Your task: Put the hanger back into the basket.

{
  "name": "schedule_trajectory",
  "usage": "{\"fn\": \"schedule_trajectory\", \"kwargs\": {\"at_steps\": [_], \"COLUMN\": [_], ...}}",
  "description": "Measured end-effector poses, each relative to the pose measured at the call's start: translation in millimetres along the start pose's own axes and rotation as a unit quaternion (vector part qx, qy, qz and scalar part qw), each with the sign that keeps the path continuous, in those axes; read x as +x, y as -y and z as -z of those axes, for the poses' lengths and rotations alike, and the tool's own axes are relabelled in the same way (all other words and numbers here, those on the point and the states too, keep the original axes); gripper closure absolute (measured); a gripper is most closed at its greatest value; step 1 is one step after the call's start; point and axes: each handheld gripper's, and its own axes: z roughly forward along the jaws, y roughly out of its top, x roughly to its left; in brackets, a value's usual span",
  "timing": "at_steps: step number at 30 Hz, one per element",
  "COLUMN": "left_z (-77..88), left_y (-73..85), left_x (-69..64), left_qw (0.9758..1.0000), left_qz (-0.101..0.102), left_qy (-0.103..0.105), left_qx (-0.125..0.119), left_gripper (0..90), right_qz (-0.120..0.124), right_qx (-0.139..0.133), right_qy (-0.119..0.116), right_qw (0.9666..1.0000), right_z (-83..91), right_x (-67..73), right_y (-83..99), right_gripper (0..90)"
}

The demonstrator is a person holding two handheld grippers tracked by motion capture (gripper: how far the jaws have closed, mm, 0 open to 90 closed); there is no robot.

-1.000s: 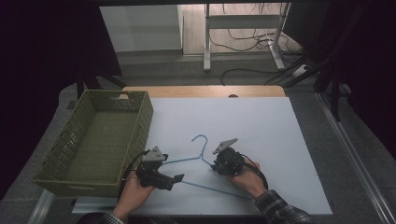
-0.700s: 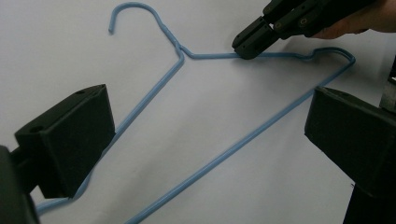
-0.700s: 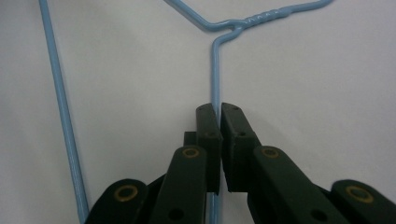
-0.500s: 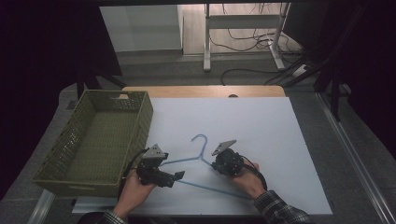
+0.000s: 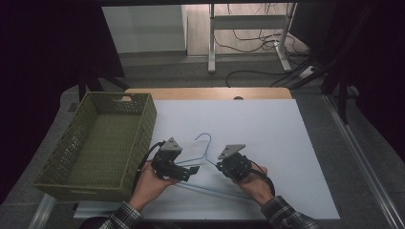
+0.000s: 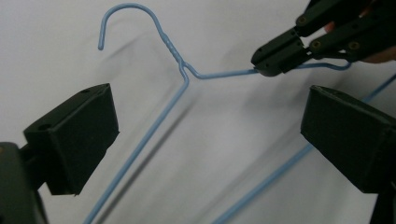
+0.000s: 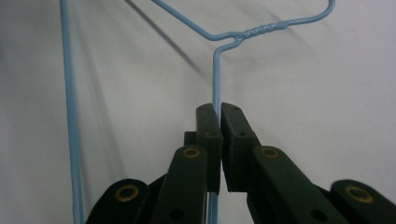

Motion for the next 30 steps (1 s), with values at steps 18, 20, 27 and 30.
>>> {"fn": "schedule_trajectory", "kwargs": {"at_steps": [18,20,27,30], "left_z": [-55.1,-59.1,-70.7,-73.8], "left_y": [-36.7,-39.5,-48.1,-49.3], "left_x": [20.1,21.1,25.7,26.8], "left_qw": [0.9993,0.9991,0.9976,0.9968], "left_qz": [0.022,0.025,0.043,0.052], "left_qy": [-0.004,-0.010,-0.016,-0.017], "left_qx": [0.031,0.034,0.051,0.058], "left_gripper": [30.5,36.6,52.6,56.2], "right_qz": [0.016,0.017,0.023,0.024], "right_qx": [-0.018,-0.019,-0.022,-0.023], "right_qy": [0.013,0.013,0.018,0.018], "right_qw": [0.9996,0.9996,0.9993,0.9993], "right_z": [9.2,9.6,11.0,11.5], "right_x": [6.2,6.6,8.3,8.7], "right_y": [-2.9,-2.9,-2.9,-2.8], "right_gripper": [86.9,86.9,86.8,86.9]}}
